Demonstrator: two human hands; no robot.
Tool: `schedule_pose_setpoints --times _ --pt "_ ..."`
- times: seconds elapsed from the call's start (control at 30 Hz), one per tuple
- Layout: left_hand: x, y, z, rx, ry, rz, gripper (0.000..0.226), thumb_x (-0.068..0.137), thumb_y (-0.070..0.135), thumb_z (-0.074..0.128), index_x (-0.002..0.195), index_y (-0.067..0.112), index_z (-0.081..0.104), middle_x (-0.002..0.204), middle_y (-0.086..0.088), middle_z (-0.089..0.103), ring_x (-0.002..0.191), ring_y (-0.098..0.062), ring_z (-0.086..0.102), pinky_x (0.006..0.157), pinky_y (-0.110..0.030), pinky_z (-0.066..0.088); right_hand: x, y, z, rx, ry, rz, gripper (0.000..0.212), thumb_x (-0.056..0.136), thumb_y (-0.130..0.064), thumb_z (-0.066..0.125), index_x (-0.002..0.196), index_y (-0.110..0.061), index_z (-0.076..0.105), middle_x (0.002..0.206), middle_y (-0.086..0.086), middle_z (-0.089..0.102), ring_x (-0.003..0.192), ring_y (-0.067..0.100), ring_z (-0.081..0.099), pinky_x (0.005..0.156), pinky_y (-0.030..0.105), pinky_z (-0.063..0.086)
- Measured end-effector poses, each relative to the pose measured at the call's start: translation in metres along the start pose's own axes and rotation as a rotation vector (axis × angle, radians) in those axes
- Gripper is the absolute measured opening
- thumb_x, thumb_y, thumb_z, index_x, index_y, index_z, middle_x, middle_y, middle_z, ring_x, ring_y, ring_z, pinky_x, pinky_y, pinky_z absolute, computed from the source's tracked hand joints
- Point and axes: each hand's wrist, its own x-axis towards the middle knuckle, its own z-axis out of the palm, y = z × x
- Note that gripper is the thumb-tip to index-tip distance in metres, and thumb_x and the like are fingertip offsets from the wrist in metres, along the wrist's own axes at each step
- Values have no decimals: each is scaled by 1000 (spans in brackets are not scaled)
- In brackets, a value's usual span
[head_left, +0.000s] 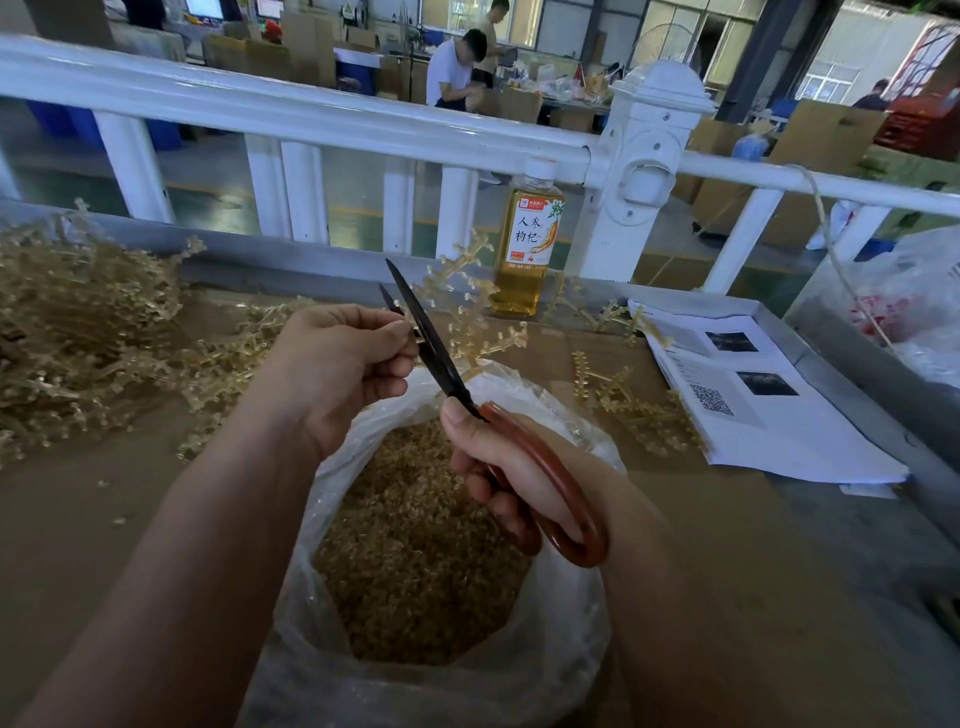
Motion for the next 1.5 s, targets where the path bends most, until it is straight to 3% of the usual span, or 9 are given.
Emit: schedule_pose_setpoints --times 0.53,0.67,0.77,0.93,1.13,1.27,1.4,1.5 --pt "0 -13 12 180 181 193 20 89 -2 55 72 10 54 66 -5 60 43 -1 55 44 -15 47 -5 -10 4 -16 2 27 49 87 -63 32 75 -17 44 65 -1 42 50 11 37 50 24 34" --pt "0 -12 11 141 160 151 19 89 -2 54 73 9 55 67 -7 59 43 -1 55 44 -16 47 -5 -9 3 -16 -10 48 45 88 -62 30 73 -21 42 65 -2 44 50 9 40 48 23 34" --pt "0 -11 11 95 145 115 19 89 -2 54 73 8 55 66 -7 59 42 -3 54 44 -17 47 -10 -11 5 192 -67 35 37 94 -50 34 71 -21 41 49 -8 49 39 1 44 40 15 36" --pt "-1 -9 8 43 129 96 19 88 -4 53 72 6 55 52 0 62 42 -5 55 42 -17 46 -2 -12 3 -18 -18 90 46 89 -61 30 71 -19 40 66 0 40 55 12 37 50 25 31" --pt "0 -6 4 -37 89 45 18 88 -5 51 73 4 56 45 2 61 40 -6 55 40 -16 44 -1 -6 3 -85 -12 -7 40 87 -63 31 72 -27 40 62 -1 43 46 9 38 46 23 34" --pt "5 -3 -3 -143 155 -19 20 89 -1 46 71 3 54 42 3 57 38 -6 54 39 -15 43 1 -1 0 -135 -56 -63 32 84 -65 33 72 -35 36 60 -1 40 45 9 34 45 23 34" --pt "8 -1 -11 -165 187 -43 23 90 -2 40 72 4 52 42 3 59 37 -4 54 39 -14 43 0 1 -2 -84 -60 -59 46 64 -72 36 74 -28 45 59 -2 41 44 8 35 44 22 34" --pt "7 -2 -11 -123 127 -49 22 90 -6 39 76 3 54 44 2 60 39 -5 54 40 -14 43 1 0 -3 -79 -26 -44 51 65 -73 35 74 -24 48 59 -1 43 45 9 37 45 23 35"
